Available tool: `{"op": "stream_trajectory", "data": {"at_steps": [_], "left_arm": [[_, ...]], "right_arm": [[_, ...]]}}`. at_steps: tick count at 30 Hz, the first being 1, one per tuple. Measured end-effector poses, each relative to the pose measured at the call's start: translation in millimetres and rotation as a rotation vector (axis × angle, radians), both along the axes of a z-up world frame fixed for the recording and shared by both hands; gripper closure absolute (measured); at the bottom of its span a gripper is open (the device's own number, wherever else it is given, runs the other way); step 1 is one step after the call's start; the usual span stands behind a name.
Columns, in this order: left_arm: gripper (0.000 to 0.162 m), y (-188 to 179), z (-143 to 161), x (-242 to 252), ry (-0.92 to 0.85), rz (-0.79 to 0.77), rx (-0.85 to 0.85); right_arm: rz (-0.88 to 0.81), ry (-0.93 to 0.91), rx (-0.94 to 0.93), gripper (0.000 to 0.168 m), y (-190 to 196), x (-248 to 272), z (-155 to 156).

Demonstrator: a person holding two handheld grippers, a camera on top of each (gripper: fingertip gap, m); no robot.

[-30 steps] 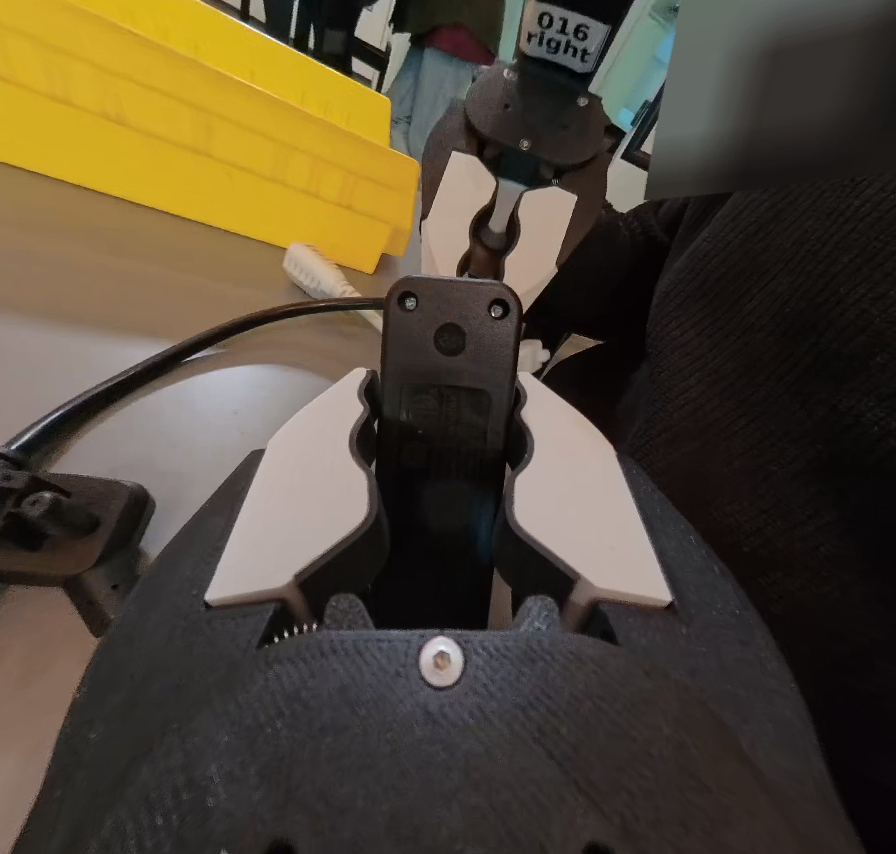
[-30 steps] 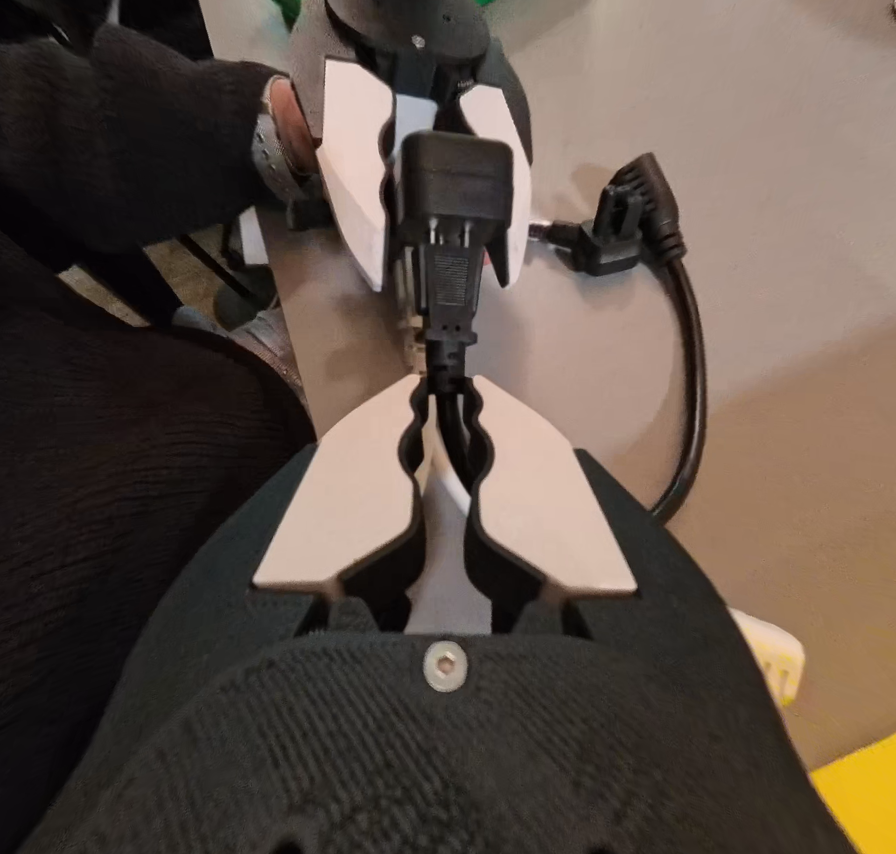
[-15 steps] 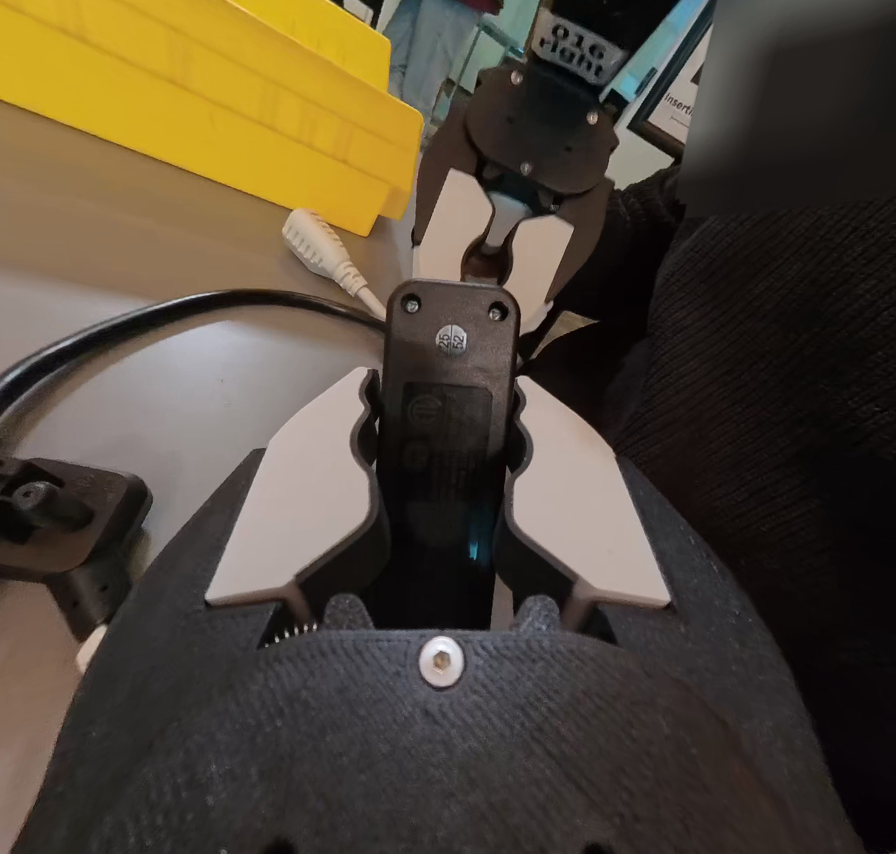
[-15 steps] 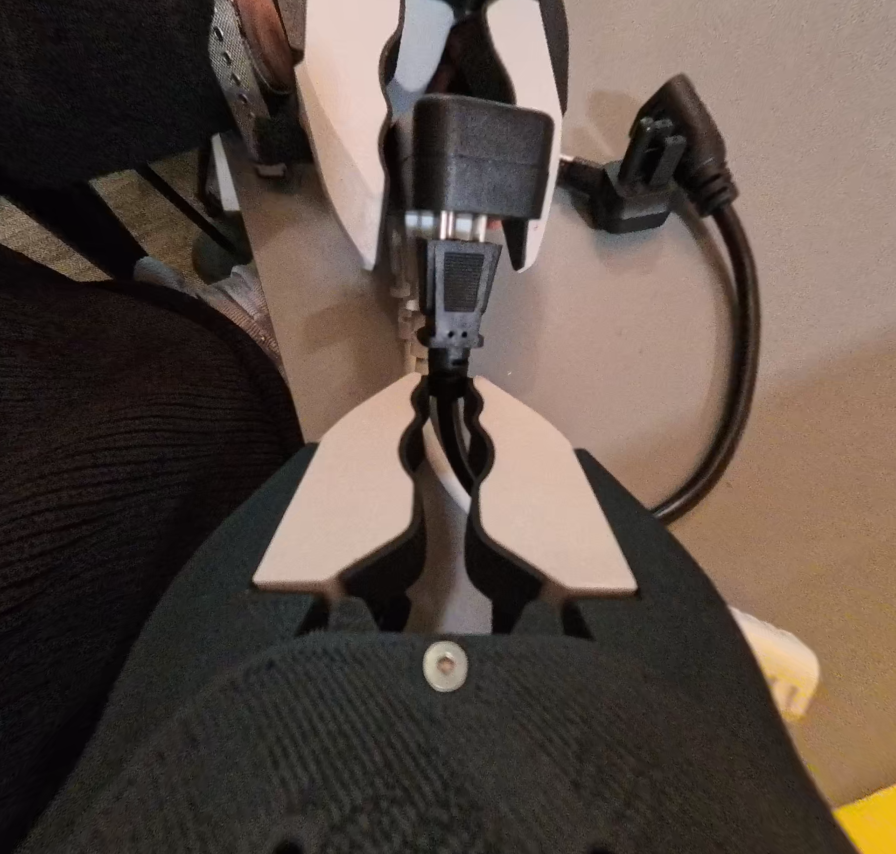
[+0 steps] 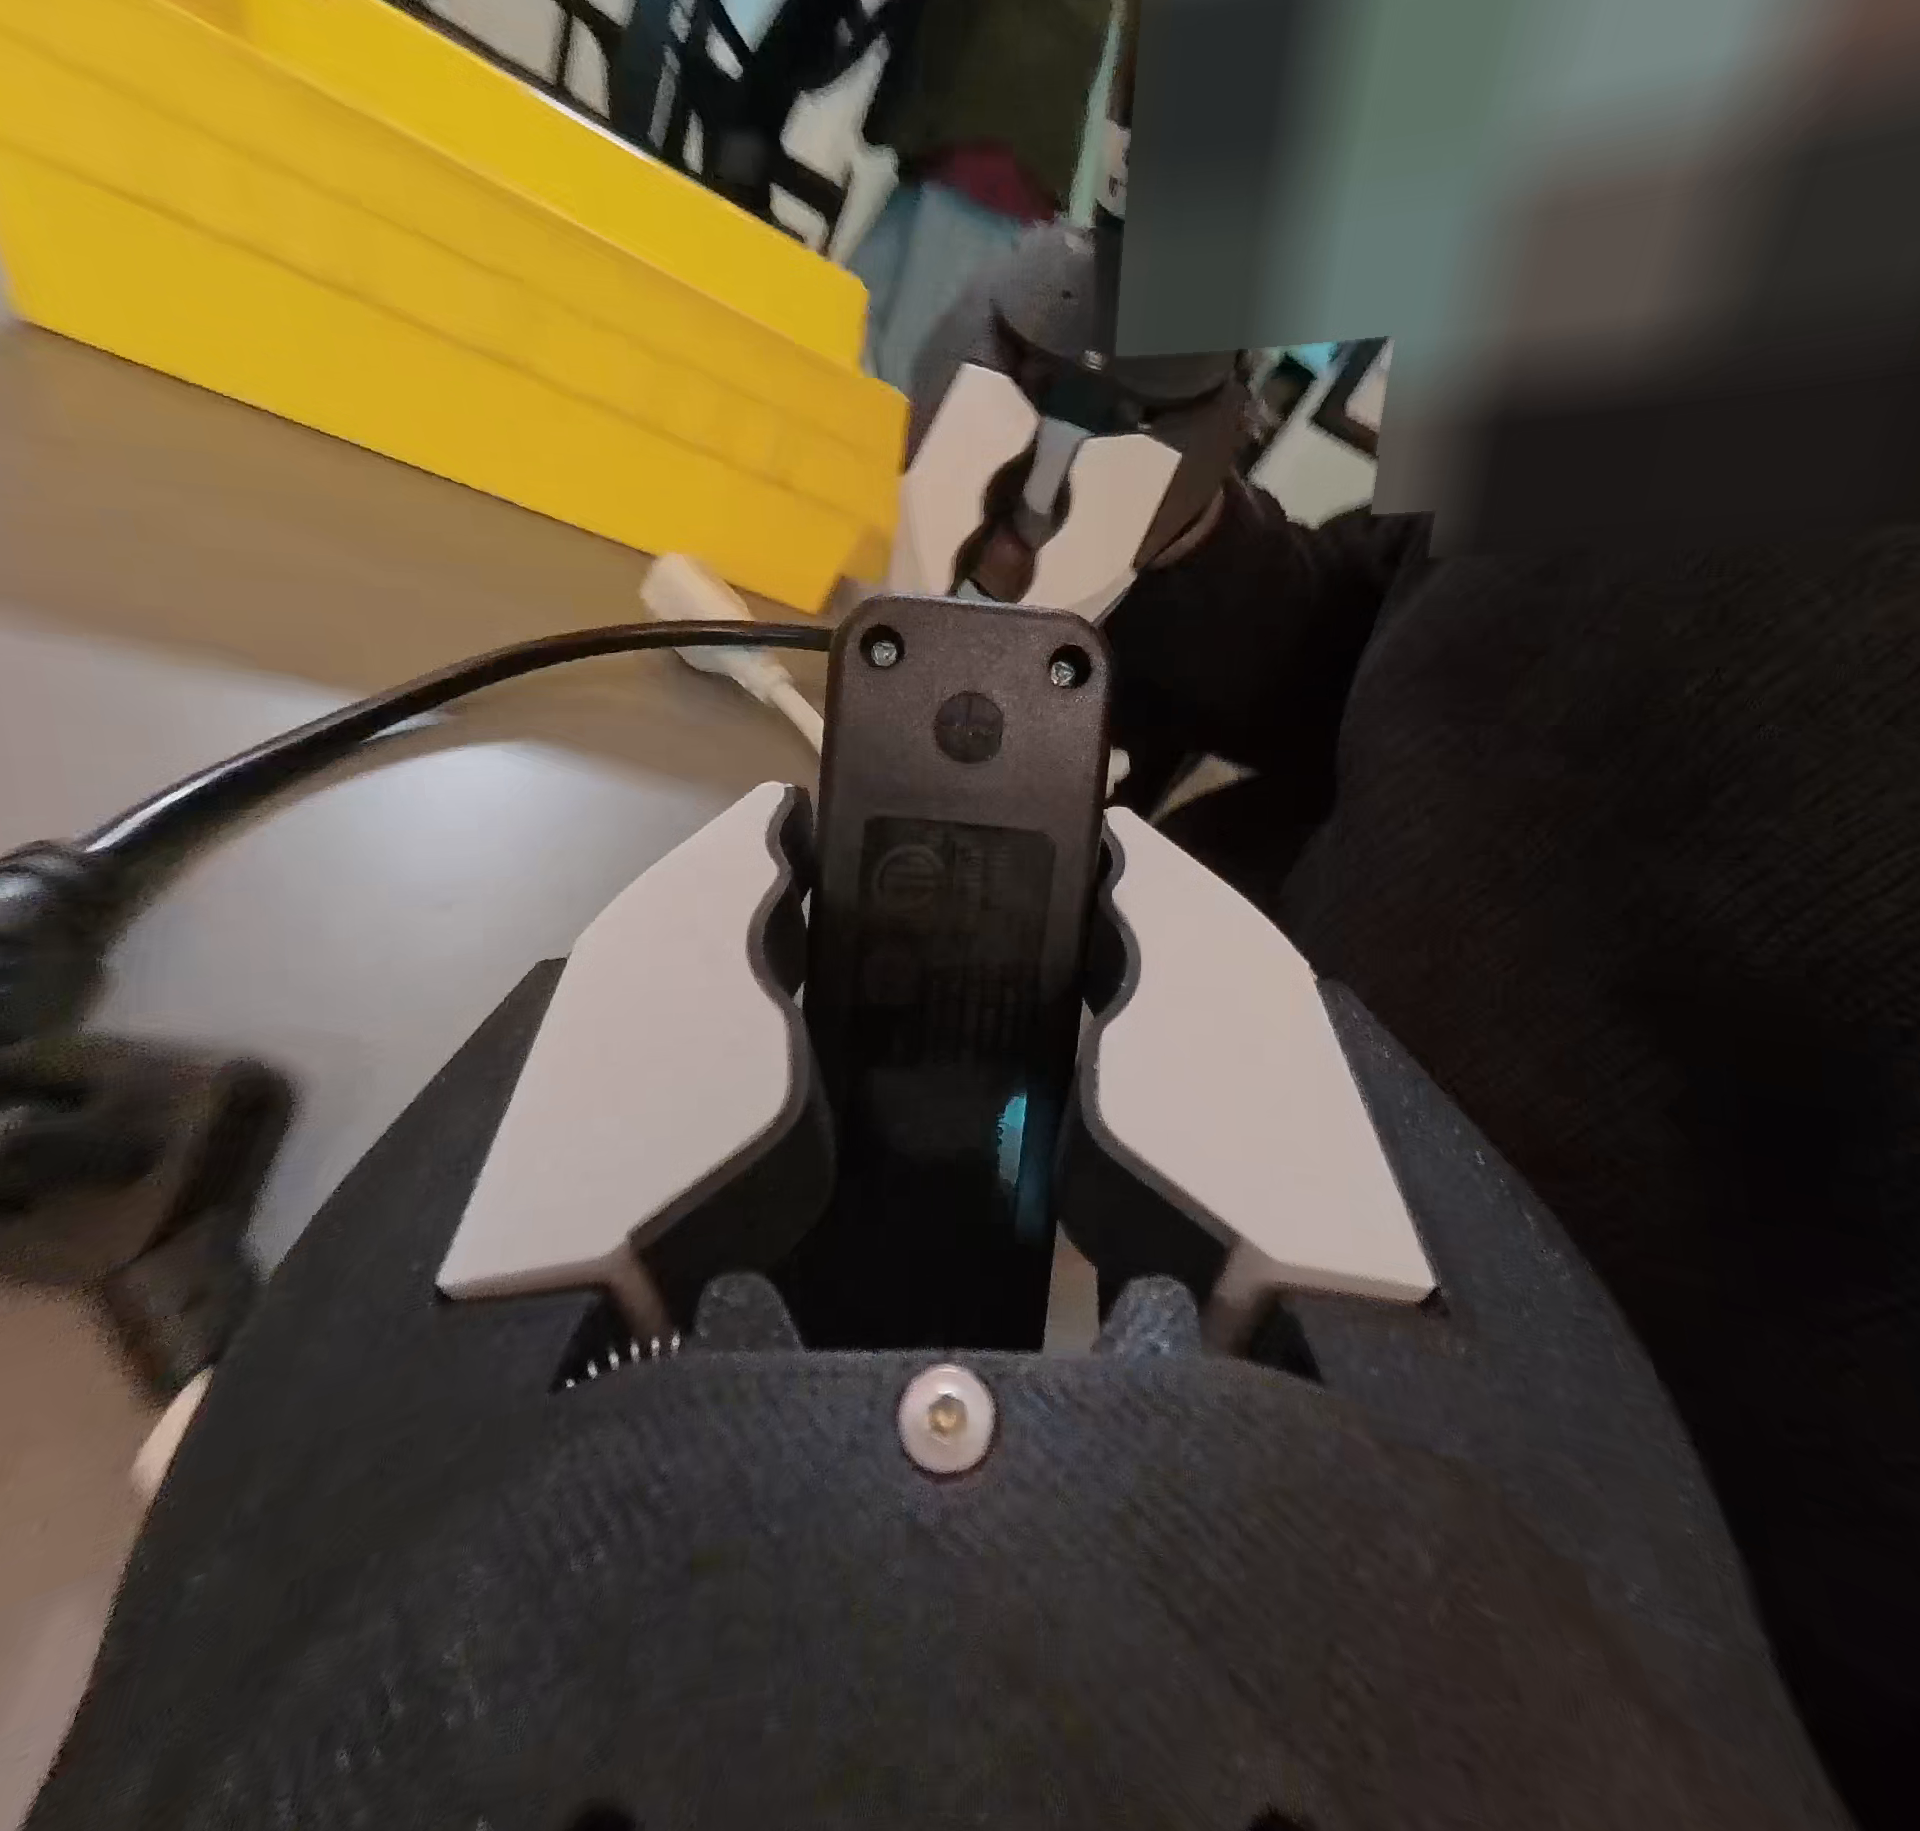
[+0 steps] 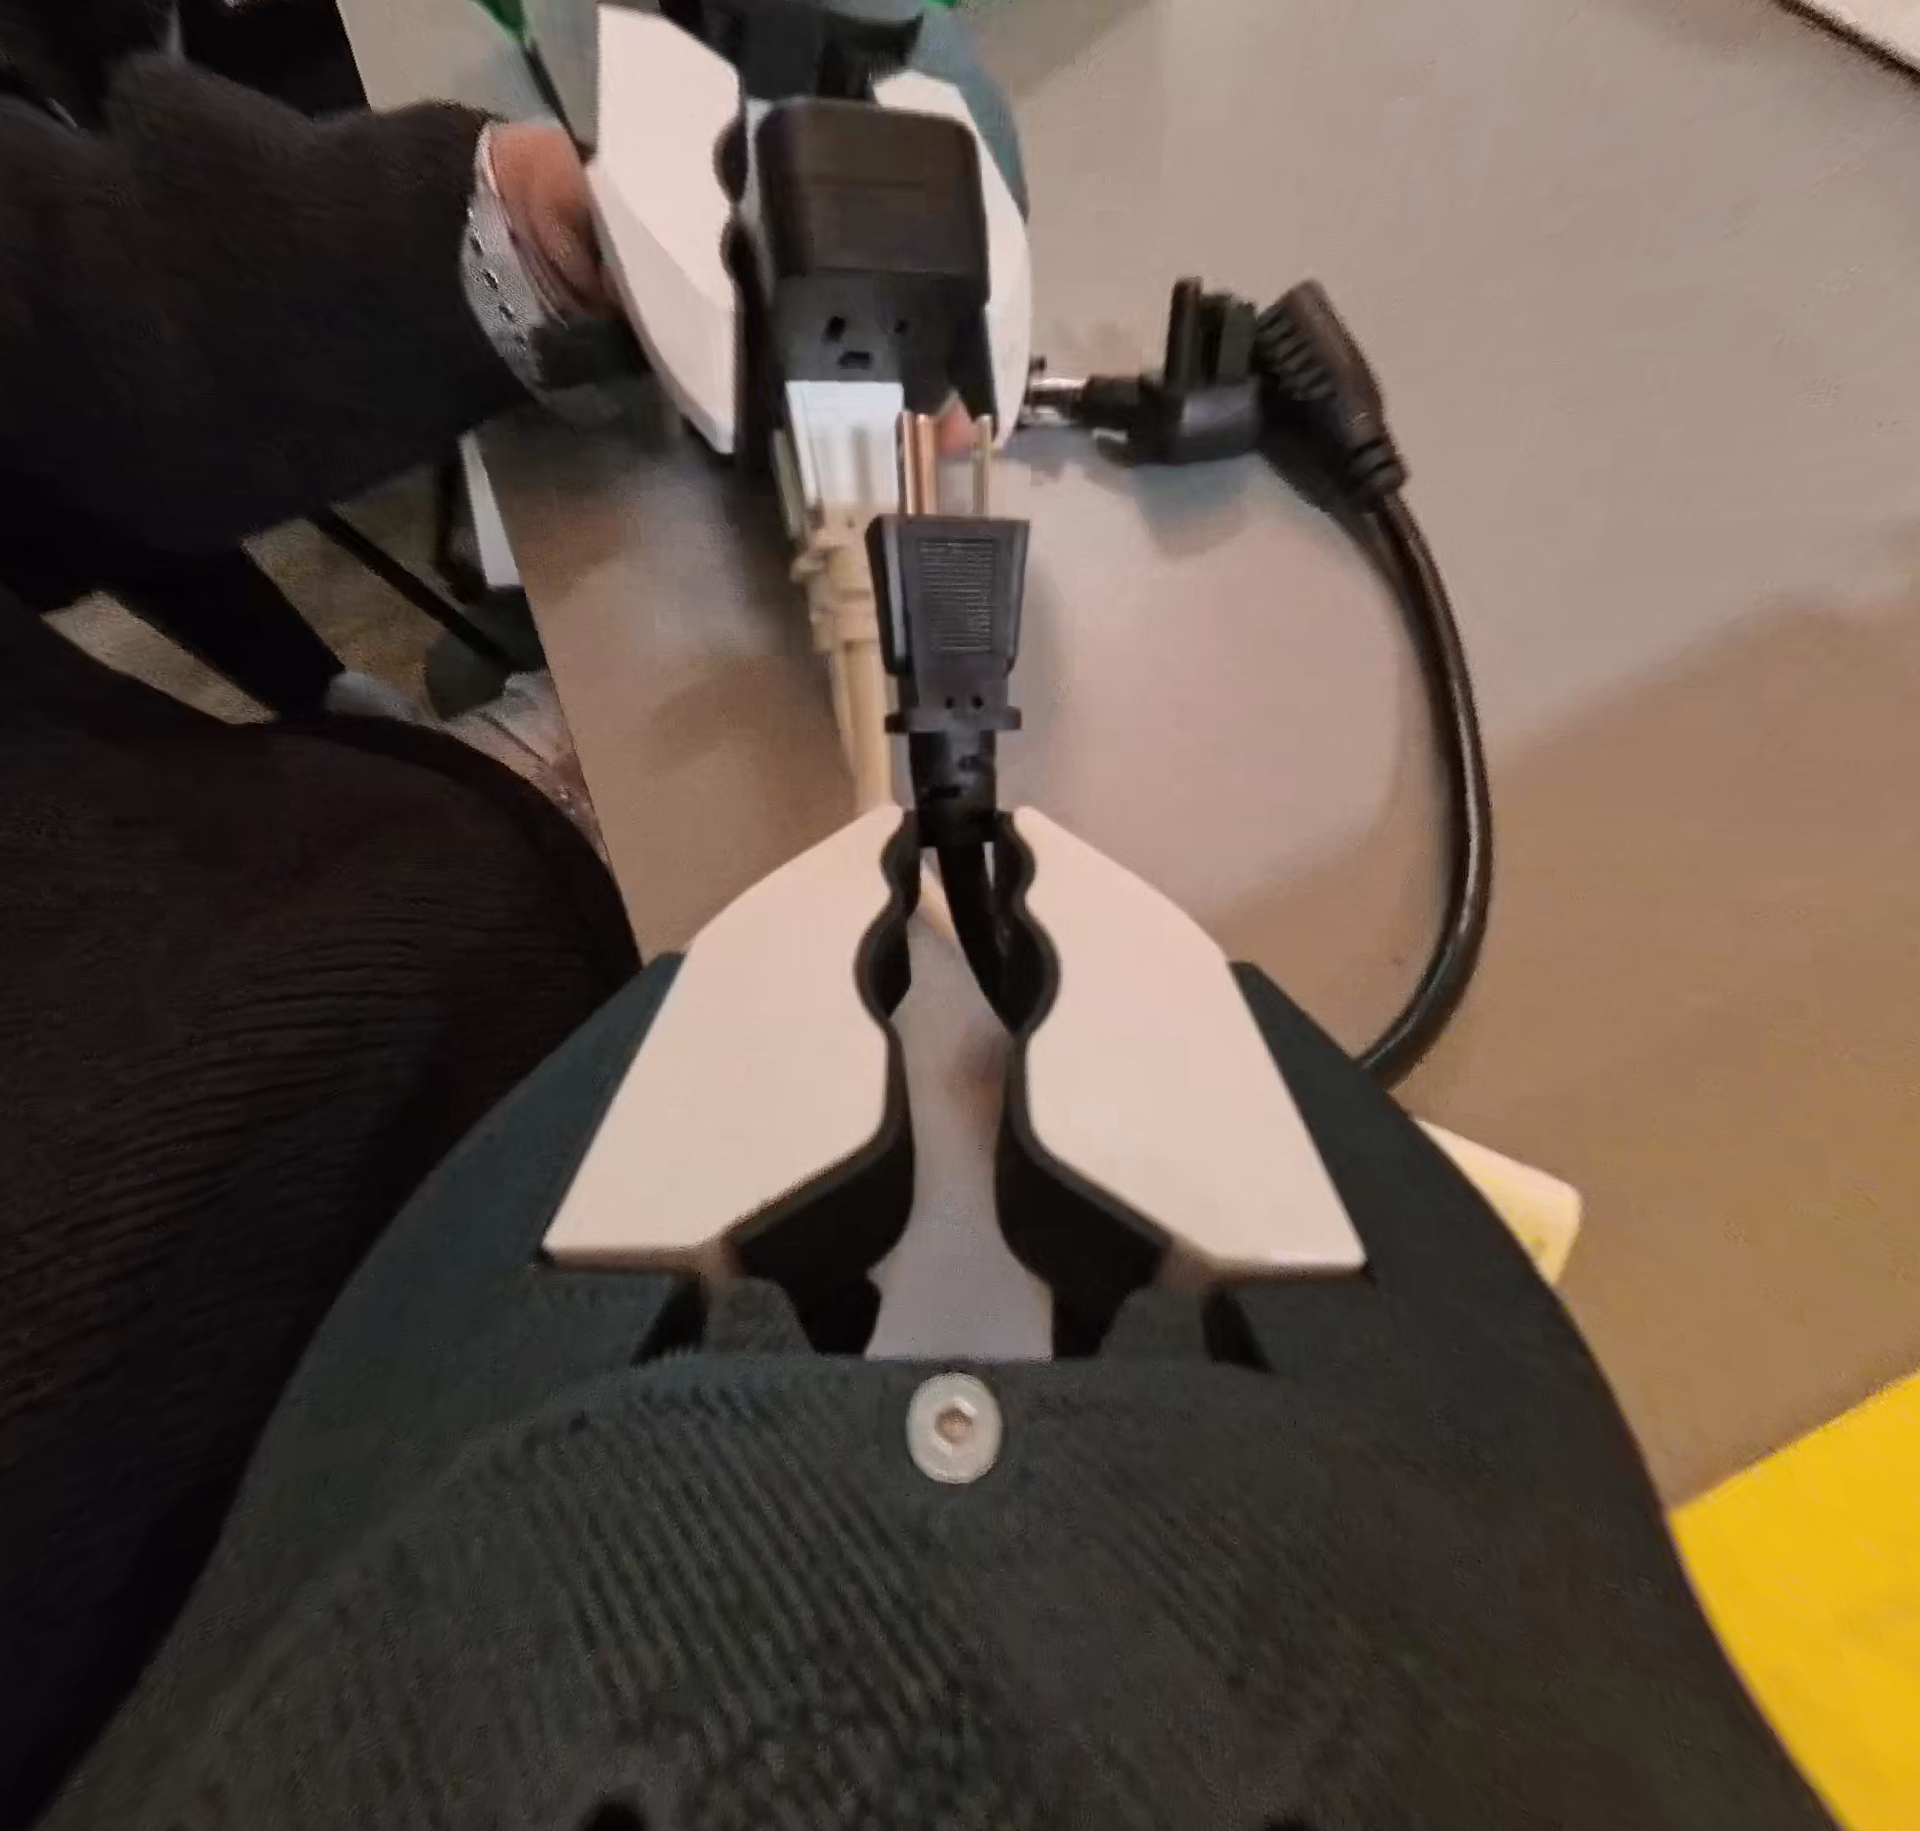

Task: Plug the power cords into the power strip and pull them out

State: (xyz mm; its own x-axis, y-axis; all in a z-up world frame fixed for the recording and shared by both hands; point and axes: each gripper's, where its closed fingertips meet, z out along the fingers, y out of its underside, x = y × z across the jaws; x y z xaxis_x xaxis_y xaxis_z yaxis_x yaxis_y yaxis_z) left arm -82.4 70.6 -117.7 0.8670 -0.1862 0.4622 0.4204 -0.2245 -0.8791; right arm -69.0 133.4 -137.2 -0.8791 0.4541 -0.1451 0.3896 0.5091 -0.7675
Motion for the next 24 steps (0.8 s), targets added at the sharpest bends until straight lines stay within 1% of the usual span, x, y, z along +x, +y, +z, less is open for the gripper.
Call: {"op": "stream_trajectory", "data": {"at_steps": [1,2,3,6,9,13,15,18,21,24], "left_arm": [[0.109,7,-8,7,0.026,-0.017,-0.042],[0.108,9,-15,7,0.025,-0.013,-0.075],[0.109,7,-13,3,0.005,0.000,-0.061],[0.110,-4,-2,-14,-0.014,0.061,-0.006],[0.110,-6,0,-18,-0.010,0.081,0.001],[0.110,-9,9,-21,-0.013,0.102,0.032],[0.111,-11,16,-21,-0.018,0.114,0.058],[0.111,-14,27,-19,-0.015,0.123,0.099],[0.111,-16,38,-17,-0.034,0.125,0.149],[0.113,-18,48,-13,-0.050,0.124,0.197]], "right_arm": [[0.004,0.018,0.053,0.154,-1,1,-9],[-0.002,0.036,0.070,0.154,2,-2,-11],[-0.014,0.039,0.037,0.154,5,-6,-5],[-0.073,0.013,-0.150,0.154,15,-17,20],[-0.107,0.013,-0.335,0.154,20,-25,43],[-0.132,-0.011,-0.636,0.154,30,-30,84],[-0.144,-0.004,-0.717,0.154,36,-31,103],[-0.144,0.116,-0.732,0.154,47,-30,139],[-0.134,0.253,-0.740,0.154,61,-27,188],[-0.110,0.347,-0.773,0.154,74,-26,240]]}}
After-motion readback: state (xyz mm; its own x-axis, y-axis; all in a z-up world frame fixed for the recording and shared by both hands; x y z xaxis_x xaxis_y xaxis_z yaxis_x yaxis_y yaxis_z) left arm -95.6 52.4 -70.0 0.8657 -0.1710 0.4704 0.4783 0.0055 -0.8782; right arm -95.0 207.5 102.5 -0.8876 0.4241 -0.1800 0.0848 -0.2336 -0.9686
